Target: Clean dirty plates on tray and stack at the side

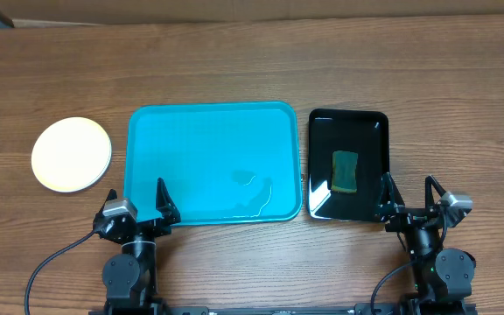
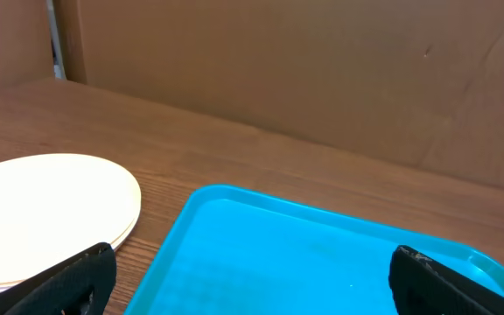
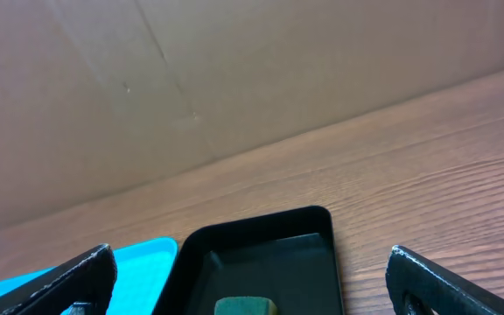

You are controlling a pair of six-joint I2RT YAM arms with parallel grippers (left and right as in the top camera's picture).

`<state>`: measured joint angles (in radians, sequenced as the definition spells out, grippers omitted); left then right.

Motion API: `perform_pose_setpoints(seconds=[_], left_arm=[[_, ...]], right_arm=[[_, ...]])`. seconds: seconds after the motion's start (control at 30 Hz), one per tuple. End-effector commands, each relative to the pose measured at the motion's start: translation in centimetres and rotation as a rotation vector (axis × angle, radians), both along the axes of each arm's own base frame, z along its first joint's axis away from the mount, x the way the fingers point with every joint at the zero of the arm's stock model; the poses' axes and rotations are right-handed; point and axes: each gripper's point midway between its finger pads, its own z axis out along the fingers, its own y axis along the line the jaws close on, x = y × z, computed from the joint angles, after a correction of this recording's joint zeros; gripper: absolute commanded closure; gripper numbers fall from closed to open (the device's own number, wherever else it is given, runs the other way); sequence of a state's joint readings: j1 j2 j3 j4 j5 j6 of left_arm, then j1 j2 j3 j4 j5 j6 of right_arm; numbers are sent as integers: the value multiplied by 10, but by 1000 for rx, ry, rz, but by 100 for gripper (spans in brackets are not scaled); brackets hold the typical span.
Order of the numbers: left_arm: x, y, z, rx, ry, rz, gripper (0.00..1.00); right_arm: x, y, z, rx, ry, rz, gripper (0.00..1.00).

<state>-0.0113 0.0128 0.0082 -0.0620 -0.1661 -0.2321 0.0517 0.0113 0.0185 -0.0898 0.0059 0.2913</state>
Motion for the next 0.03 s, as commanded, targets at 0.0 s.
perform_pose_setpoints(seconds=[0.0], left_arm=[[-1, 4, 1, 17, -5, 21, 0]], right_arm=[[0, -1, -2, -4, -4, -6, 0]])
